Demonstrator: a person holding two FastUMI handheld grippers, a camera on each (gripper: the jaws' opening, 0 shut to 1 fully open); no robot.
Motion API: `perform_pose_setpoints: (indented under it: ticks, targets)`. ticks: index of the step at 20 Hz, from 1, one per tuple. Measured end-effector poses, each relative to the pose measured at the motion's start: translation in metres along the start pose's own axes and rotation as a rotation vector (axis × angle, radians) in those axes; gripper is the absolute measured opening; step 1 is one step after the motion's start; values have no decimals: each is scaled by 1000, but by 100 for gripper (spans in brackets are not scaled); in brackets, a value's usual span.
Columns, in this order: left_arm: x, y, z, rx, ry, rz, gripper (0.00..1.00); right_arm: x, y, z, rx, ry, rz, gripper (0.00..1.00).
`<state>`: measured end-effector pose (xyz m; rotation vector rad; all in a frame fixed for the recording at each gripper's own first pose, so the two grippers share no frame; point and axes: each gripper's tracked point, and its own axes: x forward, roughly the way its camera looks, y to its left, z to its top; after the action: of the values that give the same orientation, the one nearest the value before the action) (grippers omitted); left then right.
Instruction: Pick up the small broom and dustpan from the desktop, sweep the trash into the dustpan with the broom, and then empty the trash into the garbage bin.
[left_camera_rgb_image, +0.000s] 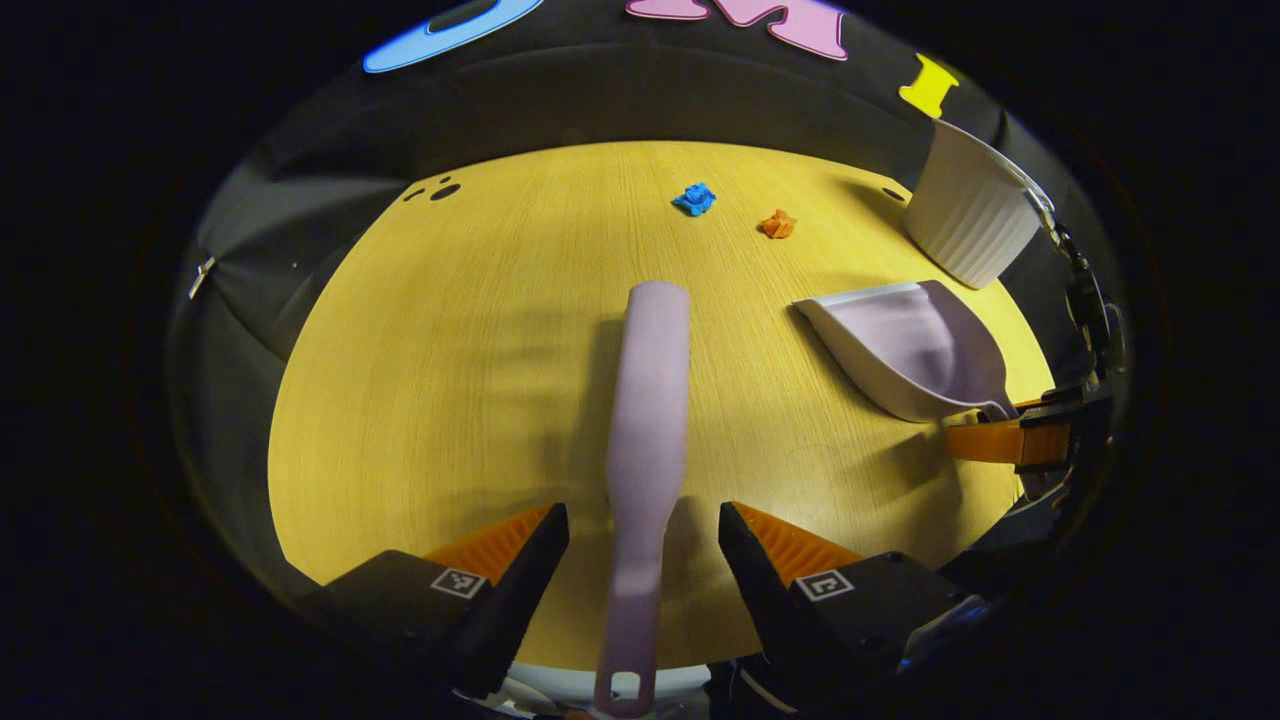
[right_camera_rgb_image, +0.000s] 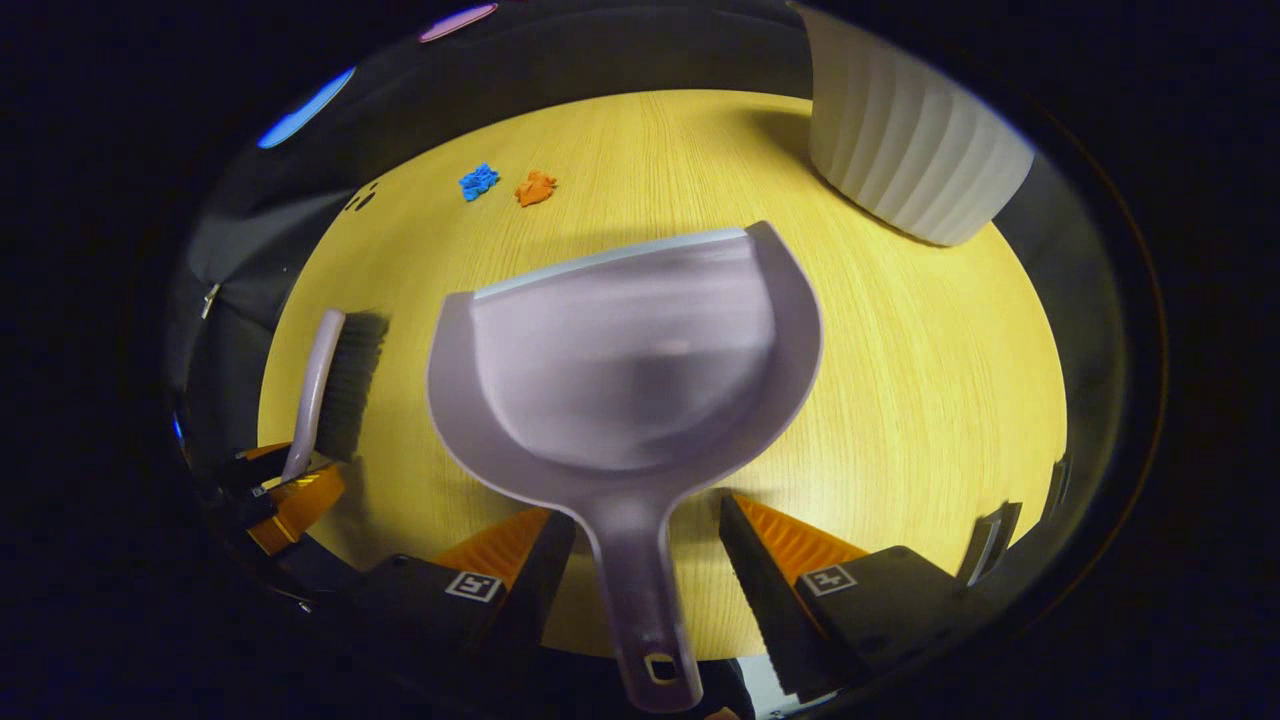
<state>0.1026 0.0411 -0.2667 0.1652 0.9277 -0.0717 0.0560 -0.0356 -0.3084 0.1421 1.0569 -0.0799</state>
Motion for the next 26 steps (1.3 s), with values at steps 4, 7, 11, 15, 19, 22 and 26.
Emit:
perform_pose_setpoints:
  ticks: [4, 7, 11, 15, 19, 22, 26]
  targets:
    - [7, 3, -5, -24, 34, -9, 96, 6, 3, 5, -37, 10, -7, 79]
    - [14, 1, -6, -34, 51, -25, 96, 7, -5, 6, -52, 21, -41, 67]
    - [23, 3, -2, -17, 62, -34, 93, 7, -4, 5, -53, 34, -28, 42]
    - [29, 5, -1, 46, 90, -24, 83, 10, -4, 8, -76, 48, -4, 41]
    - [31, 1, 3, 115, 110, -27, 58, 8, -3, 7, -78, 54, 15, 38]
    - [32, -1, 3, 93, 108, -18, 34, 7, -3, 6, -84, 55, 29, 32]
    - [31, 0, 5, 59, 69, -30, 26, 7, -3, 6, -84, 74, 53, 34]
